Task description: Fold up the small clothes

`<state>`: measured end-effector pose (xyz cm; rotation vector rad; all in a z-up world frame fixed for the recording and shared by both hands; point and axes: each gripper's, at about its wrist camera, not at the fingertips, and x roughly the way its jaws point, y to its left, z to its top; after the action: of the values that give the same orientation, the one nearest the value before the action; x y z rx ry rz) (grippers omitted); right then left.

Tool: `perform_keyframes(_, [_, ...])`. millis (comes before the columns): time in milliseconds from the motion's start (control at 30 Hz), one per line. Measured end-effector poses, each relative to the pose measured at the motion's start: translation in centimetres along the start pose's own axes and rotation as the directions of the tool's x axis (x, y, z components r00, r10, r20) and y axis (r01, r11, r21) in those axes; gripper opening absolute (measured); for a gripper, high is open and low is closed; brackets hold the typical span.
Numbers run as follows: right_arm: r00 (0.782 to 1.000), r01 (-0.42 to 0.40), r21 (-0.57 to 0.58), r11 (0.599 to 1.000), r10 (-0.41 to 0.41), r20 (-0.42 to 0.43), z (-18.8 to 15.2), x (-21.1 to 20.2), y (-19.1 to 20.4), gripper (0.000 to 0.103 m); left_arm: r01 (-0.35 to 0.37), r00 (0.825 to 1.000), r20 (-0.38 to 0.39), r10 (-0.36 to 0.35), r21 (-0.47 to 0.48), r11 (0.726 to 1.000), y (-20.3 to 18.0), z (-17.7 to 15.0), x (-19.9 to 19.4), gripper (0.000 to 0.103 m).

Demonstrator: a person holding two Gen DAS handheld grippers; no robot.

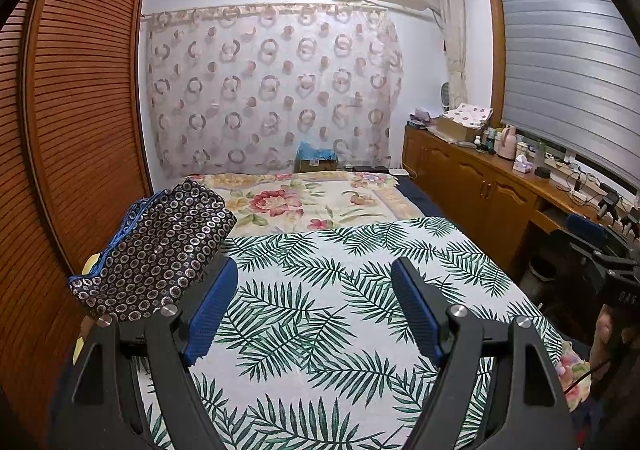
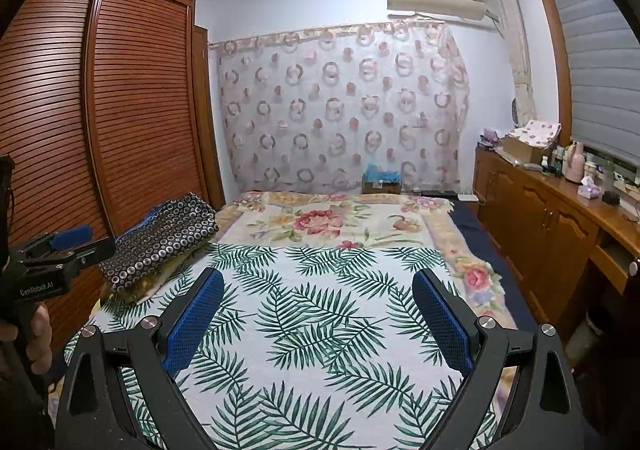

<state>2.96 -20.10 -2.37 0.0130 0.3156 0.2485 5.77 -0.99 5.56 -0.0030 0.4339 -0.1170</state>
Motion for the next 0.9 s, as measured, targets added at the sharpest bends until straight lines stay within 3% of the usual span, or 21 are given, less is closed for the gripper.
perform_keyframes(900, [1.000, -0.009, -0.015, 1.000, 0.010, 0.004, -0.1, 0.2, -1.7, 0.096, 0.001, 1.000, 0.001, -0.001, -0.004, 1.000, 0.0, 0.0, 0.0, 0.080])
